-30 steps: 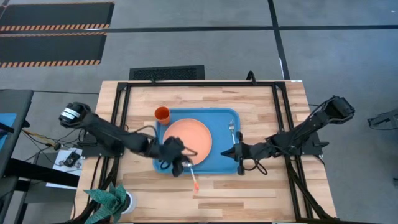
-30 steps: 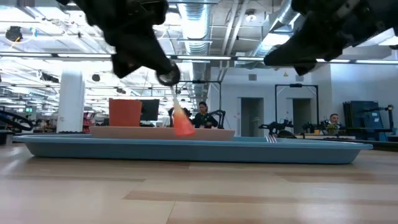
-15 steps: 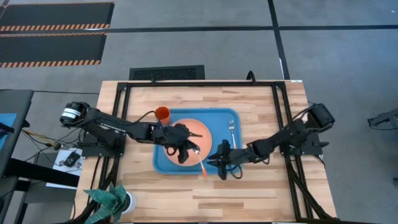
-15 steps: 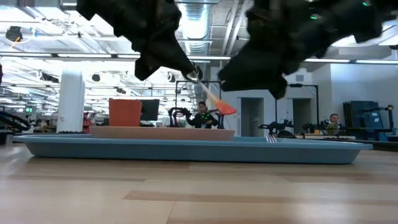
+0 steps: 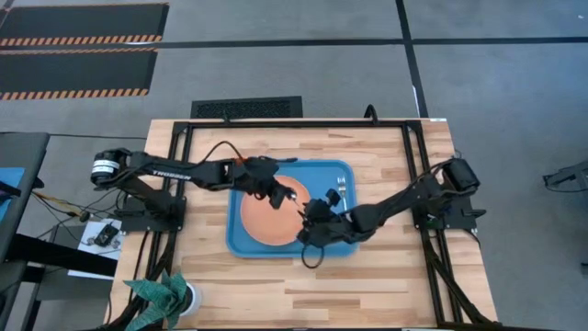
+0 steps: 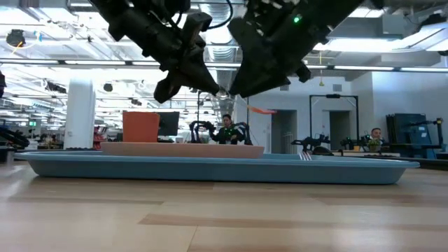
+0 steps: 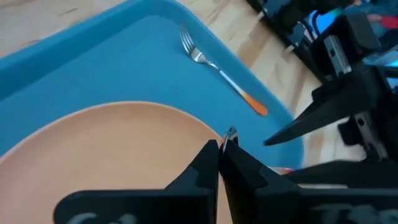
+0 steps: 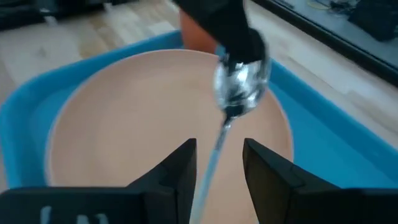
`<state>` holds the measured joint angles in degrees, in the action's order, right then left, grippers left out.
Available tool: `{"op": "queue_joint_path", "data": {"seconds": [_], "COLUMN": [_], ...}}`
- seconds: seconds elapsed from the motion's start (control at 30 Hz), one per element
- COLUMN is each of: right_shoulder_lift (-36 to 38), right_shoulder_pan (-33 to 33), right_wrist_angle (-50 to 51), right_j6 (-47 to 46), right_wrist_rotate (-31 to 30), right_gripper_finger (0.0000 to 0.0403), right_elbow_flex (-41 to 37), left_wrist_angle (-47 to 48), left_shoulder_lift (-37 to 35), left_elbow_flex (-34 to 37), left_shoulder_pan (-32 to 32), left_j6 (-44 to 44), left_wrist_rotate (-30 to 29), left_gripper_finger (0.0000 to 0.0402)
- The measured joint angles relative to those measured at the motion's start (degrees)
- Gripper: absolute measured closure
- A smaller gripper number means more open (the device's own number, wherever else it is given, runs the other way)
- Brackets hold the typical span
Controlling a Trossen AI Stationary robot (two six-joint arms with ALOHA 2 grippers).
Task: Pick and place plate/cup/fork/spoon on tray
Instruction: Put the orange spoon on the blue serving tray
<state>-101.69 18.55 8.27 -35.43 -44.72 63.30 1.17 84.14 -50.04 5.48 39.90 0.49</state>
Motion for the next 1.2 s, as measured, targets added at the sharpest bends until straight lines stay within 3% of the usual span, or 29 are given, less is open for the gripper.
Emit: {"op": "queue_joint_path", "data": {"seconds": [0.2, 0.47, 0.7, 1.03, 1.2], "right_shoulder_lift": [-0.8, -0.8, -0.8, -0.8, -0.8], "right_shoulder_pan": [-2.6, -5.7, -6.2, -6.7, -7.2], "right_wrist_angle": [1.4, 0.9, 1.2, 2.2, 2.3], "right_j6": [-0.1, 0.8, 0.8, 1.0, 1.2], "right_wrist_rotate": [0.2, 8.2, 8.9, 8.6, 8.8], "right_gripper_finger": [0.0253, 0.0277, 0.0291, 0.0376, 0.0386], "right_elbow_flex": [1.7, 1.7, 1.7, 1.6, 1.6], "left_wrist_angle": [0.0, -0.7, -0.8, 0.2, 0.1], "left_shoulder_lift": [0.0, 0.0, 0.0, 0.0, 0.0], "left_elbow_flex": [0.0, 0.0, 0.0, 0.0, 0.0], "left_shoulder_pan": [1.9, 2.2, 2.4, 2.5, 2.5], "left_j6": [1.2, 1.2, 0.1, -1.9, -3.2], "left_wrist_rotate": [3.4, 3.3, 3.8, 4.7, 4.7], "left_gripper_finger": [0.0401, 0.0401, 0.0401, 0.0401, 0.04]}}
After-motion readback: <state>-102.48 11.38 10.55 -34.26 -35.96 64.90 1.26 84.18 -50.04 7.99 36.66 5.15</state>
